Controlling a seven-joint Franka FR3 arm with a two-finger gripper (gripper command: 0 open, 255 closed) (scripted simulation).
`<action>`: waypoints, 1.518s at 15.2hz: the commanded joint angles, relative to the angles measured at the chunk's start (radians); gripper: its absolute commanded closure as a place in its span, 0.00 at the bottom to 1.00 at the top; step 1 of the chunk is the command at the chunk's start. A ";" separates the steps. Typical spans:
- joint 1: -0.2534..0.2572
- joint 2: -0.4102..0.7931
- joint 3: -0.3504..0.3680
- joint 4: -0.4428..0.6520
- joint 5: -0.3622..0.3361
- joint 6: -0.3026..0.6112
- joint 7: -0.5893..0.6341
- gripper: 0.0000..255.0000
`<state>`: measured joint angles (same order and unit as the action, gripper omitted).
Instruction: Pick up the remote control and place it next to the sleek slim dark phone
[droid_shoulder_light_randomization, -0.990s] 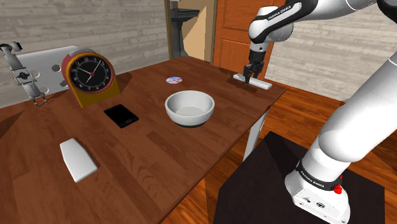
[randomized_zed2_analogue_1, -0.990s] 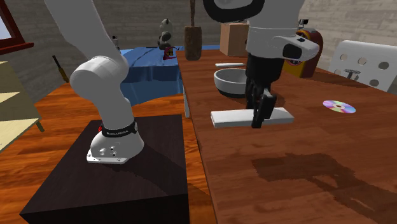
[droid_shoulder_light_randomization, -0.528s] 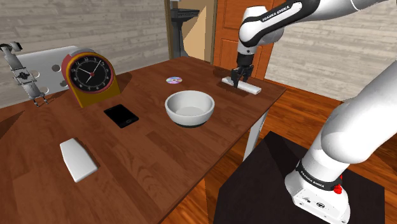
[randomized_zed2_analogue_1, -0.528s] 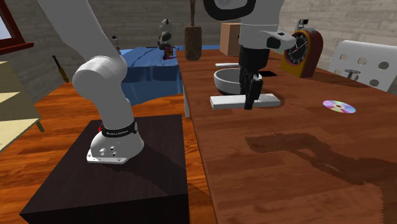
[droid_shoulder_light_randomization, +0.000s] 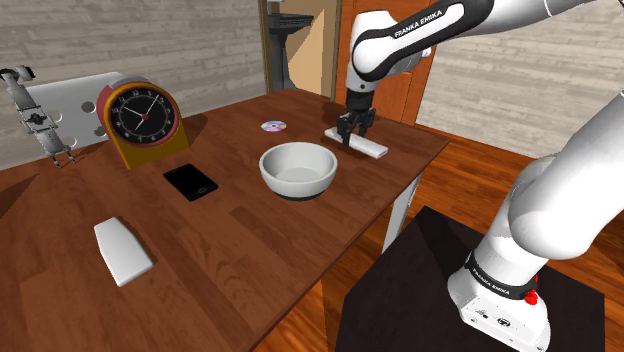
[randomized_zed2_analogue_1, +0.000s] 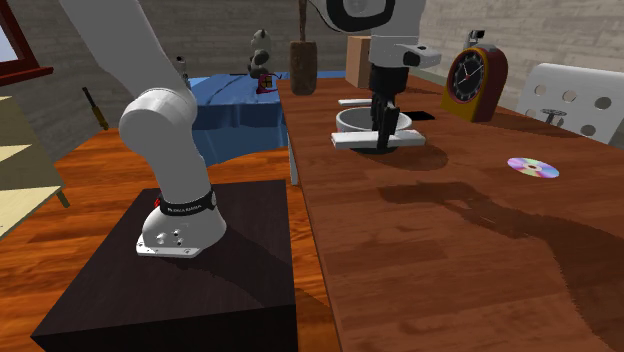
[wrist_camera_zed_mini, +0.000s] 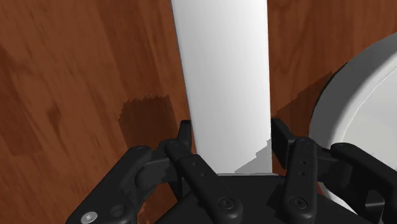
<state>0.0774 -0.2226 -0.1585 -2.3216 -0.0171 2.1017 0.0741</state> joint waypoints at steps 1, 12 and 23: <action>0.023 0.002 0.033 0.001 0.009 0.001 0.052 1.00; 0.144 0.127 0.189 0.135 0.042 -0.004 0.309 1.00; 0.261 0.349 0.305 0.407 0.016 -0.052 0.553 1.00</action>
<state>0.3236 0.1006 0.1347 -1.9500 0.0038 2.0596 0.5991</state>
